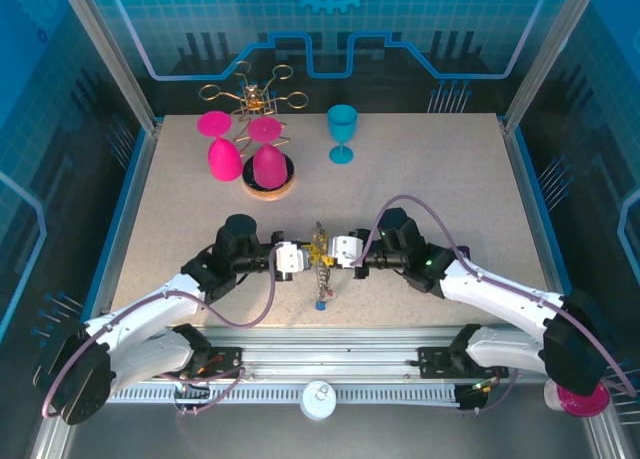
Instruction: Put the keys on the keyring
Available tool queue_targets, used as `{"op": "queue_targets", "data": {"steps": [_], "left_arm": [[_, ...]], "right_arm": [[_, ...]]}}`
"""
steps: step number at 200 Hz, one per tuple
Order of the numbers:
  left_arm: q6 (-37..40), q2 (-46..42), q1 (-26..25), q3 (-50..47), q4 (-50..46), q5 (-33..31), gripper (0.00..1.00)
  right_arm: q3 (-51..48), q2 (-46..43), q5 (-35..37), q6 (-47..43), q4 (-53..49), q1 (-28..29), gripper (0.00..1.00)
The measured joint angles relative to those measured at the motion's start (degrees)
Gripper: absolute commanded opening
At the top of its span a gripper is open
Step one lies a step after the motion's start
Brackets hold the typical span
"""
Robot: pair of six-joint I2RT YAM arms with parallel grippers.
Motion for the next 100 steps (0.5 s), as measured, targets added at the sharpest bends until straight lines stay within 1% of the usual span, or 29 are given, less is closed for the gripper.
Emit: {"op": "queue_targets", "data": {"steps": [17,31,37,50,63,79,100], "left_arm": [[-0.5,0.0,0.0,0.0,0.1,-1.8,0.0],[-2.8,-0.1,0.0,0.0,0.1,-4.5,0.0],[-4.2,-0.1,0.0,0.0,0.2,-5.9,0.0],[-7.6,-0.2,0.0,0.2,0.4,-9.3,0.0],[-11.8,-0.2,0.0,1.1,0.0,-13.2,0.0],[-17.1,0.0,0.0,3.7,-1.4,-17.6,0.0],[-23.1,1.1,0.0,7.6,-2.6,-21.4,0.0]], "right_arm": [[-0.7,-1.4,1.8,2.3,2.1,-0.4,0.43],[-2.1,-4.2,3.7,5.2,3.4,-1.6,0.46],[-2.8,-5.4,4.8,6.7,3.7,-2.2,0.46],[-3.8,-8.1,7.4,9.9,3.8,-3.6,0.43],[-4.4,-10.4,9.7,13.3,3.6,-4.5,0.38],[-5.0,-13.1,11.5,17.6,2.8,-4.5,0.35],[-5.6,-16.2,12.1,22.5,0.1,-3.7,0.28]]}}
